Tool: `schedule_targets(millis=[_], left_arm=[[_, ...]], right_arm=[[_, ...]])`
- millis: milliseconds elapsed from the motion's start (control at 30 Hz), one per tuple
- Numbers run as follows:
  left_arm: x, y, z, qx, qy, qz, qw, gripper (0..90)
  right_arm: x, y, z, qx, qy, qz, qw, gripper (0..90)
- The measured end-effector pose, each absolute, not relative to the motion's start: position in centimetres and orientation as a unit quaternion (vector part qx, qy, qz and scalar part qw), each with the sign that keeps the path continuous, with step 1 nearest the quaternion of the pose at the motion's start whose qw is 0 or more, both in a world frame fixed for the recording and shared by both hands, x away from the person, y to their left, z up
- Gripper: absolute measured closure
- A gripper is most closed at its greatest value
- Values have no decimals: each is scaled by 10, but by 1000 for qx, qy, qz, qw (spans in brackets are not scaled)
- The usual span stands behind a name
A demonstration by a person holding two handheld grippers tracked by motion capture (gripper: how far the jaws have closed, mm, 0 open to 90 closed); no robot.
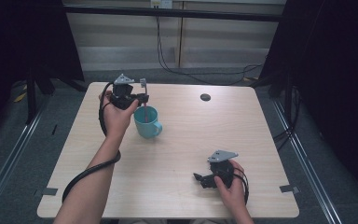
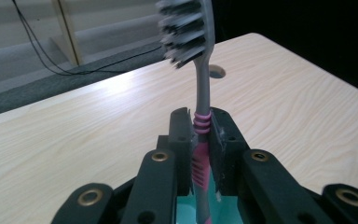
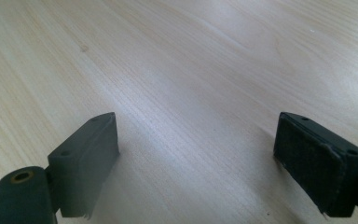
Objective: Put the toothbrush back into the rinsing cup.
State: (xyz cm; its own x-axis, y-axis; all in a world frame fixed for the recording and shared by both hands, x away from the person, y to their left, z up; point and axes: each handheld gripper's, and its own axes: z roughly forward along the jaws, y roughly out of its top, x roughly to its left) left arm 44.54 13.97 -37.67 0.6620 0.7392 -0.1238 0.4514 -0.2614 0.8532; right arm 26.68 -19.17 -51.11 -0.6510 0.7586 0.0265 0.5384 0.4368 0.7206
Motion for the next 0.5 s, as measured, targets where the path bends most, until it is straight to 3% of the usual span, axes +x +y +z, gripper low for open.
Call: schedule_targets(millis=[500], left_arm=[[446,146,-406,781,404,149,452,805]], right_arm=[[267,-192,-511,386,835,361,153,132]])
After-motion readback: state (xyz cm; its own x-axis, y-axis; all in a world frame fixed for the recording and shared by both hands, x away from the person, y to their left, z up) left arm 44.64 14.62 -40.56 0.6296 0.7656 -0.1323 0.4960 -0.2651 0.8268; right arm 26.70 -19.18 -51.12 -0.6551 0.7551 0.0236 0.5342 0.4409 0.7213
